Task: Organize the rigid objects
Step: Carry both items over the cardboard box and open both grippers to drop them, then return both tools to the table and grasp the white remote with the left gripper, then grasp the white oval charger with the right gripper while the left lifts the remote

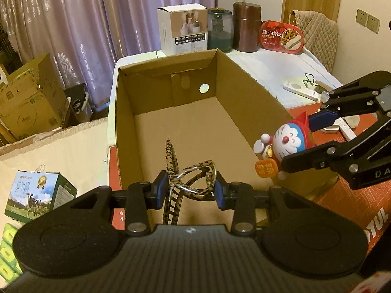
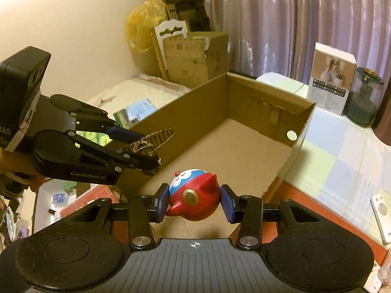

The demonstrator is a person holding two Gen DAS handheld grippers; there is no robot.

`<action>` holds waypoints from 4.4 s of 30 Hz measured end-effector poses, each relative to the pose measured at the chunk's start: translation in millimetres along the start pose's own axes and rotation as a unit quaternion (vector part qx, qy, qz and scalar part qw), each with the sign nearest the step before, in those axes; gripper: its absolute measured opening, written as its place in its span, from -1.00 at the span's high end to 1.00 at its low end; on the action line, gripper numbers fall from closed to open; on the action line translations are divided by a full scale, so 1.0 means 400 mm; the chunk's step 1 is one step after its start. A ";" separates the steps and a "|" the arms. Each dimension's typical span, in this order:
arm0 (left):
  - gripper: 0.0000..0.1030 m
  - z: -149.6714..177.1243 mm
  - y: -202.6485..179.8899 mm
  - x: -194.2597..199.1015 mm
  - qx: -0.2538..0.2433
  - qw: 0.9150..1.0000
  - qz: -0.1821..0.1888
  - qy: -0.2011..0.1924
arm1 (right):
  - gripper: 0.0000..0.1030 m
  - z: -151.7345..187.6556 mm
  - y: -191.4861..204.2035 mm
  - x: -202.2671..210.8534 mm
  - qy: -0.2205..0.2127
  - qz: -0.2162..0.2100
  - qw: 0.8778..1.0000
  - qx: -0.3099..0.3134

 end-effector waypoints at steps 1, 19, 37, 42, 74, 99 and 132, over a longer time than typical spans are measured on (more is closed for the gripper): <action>0.35 0.003 0.000 -0.001 0.000 1.000 0.000 0.001 | 0.19 0.002 -0.001 -0.001 0.002 0.000 1.000 0.001; 0.14 -0.053 -0.041 0.101 0.018 0.998 -0.018 -0.064 | -0.17 -0.031 -0.069 0.129 -0.049 0.020 0.997 -0.060; 0.14 -0.127 -0.369 0.168 0.028 0.988 0.054 -0.143 | -0.23 0.103 -0.315 0.514 -0.124 0.151 0.967 -0.162; 0.14 -0.147 -0.484 0.142 0.021 0.985 0.086 -0.149 | -0.29 0.192 -0.422 0.620 -0.136 0.211 0.945 -0.209; 0.02 -0.053 -0.811 -0.441 -0.011 0.990 0.127 -0.062 | -0.37 0.578 -0.715 0.469 -0.088 0.264 0.900 -0.336; 0.35 -0.063 -0.697 -0.578 -0.046 0.996 0.075 -0.023 | -0.37 0.529 -0.704 0.233 -0.031 0.260 0.946 -0.191; 0.35 -0.024 -0.695 -0.535 -0.043 0.996 0.072 -0.022 | 0.19 0.507 -0.670 0.224 0.001 0.289 0.935 -0.204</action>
Point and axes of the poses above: each gripper's, at about its wrist camera, not at the fingertips, and x roughly against the way its jaws point, y to its left, z to its underside, the point moved 6 cm from there along -x, roughly the way its jaws point, and after that the axes turned 12 degrees about z, right-handed, at the moved point
